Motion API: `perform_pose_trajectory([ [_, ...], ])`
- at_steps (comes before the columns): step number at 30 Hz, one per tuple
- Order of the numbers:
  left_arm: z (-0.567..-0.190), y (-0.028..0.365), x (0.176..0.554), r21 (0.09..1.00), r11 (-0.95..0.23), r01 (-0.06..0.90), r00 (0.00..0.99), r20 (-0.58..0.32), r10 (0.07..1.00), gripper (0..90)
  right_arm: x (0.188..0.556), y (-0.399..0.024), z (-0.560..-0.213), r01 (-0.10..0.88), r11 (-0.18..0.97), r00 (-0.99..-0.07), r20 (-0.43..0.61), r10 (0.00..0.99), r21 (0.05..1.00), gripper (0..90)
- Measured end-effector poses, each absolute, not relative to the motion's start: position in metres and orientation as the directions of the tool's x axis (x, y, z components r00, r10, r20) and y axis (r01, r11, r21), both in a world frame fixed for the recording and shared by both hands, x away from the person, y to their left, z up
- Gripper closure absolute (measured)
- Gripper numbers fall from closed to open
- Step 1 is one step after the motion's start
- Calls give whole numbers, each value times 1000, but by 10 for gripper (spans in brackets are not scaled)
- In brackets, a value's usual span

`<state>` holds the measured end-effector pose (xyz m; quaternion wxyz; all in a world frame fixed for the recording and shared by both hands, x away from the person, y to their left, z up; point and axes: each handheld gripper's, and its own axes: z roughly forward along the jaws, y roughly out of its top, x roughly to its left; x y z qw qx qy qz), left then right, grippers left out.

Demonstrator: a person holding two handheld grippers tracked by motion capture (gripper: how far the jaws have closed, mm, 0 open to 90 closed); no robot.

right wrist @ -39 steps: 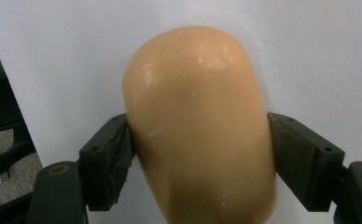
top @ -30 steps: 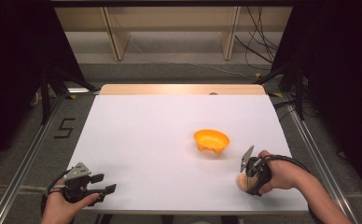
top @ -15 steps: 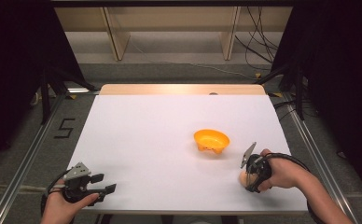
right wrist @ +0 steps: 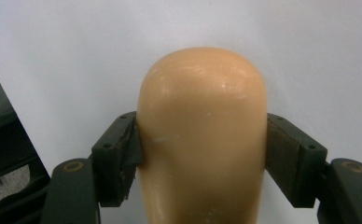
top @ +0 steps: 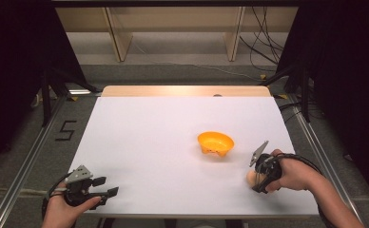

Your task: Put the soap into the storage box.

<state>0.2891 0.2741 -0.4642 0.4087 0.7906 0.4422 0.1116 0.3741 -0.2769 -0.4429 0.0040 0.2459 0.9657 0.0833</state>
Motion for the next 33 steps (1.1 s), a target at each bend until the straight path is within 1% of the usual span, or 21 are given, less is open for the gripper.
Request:
perform_pose_trajectory([
  [1, -464, 274, 289, 745, -275, 608, 584, -185, 790, 319, 374, -277, -442, 478, 860, -876, 24, 482, 180, 333],
  [2, -464, 274, 289, 745, -275, 608, 584, -185, 790, 319, 376, -278, -441, 459, 867, -885, 18, 465, 192, 333],
  [3, -464, 274, 289, 745, -275, 608, 584, -185, 790, 319, 375, -279, -440, 478, 856, -875, 16, 484, 197, 333],
  [5, -464, 275, 289, 743, -284, 606, 589, -179, 788, 319, 375, -279, -439, 482, 852, -871, 11, 490, 205, 333],
  [7, -464, 275, 289, 741, -288, 606, 592, -179, 786, 319, 377, -280, -438, 468, 856, -878, 4, 479, 220, 333],
  [8, -463, 275, 289, 740, -288, 608, 592, -180, 786, 319, 375, -280, -438, 492, 843, -864, 9, 503, 218, 333],
  [14, -464, 275, 290, 740, -290, 607, 592, -178, 786, 319, 377, -284, -438, 488, 835, -864, 4, 504, 256, 333],
  [16, -464, 276, 291, 744, -294, 601, 593, -168, 787, 319, 375, -284, -438, 502, 821, -856, 15, 518, 273, 333],
  [18, -464, 274, 289, 746, -273, 608, 580, -183, 794, 320, 375, -286, -437, 507, 808, -849, 15, 528, 301, 333],
  [19, -464, 276, 291, 744, -296, 600, 595, -167, 786, 319, 374, -287, -437, 518, 796, -843, 29, 537, 315, 333],
  [20, -464, 276, 291, 744, -296, 600, 595, -167, 786, 320, 375, -288, -436, 520, 790, -839, 20, 544, 325, 333],
  [21, -464, 274, 289, 744, -276, 609, 586, -187, 789, 320, 375, -288, -436, 520, 788, -838, 20, 545, 331, 333],
  [23, -464, 275, 289, 743, -277, 610, 586, -187, 788, 320, 375, -289, -436, 520, 783, -837, 20, 547, 340, 333],
  [24, -464, 276, 290, 742, -295, 603, 593, -169, 787, 319, 375, -290, -437, 526, 774, -831, 17, 557, 353, 333],
  [27, -464, 274, 289, 742, -275, 612, 577, -181, 797, 320, 374, -291, -437, 520, 772, -830, 4, 558, 365, 333],
  [28, -464, 276, 291, 739, -297, 605, 594, -172, 786, 319, 374, -291, -437, 526, 768, -827, 9, 562, 367, 333],
  [33, -464, 275, 289, 746, -280, 605, 587, -179, 790, 320, 374, -293, -434, 531, 742, -814, 4, 580, 409, 333],
])
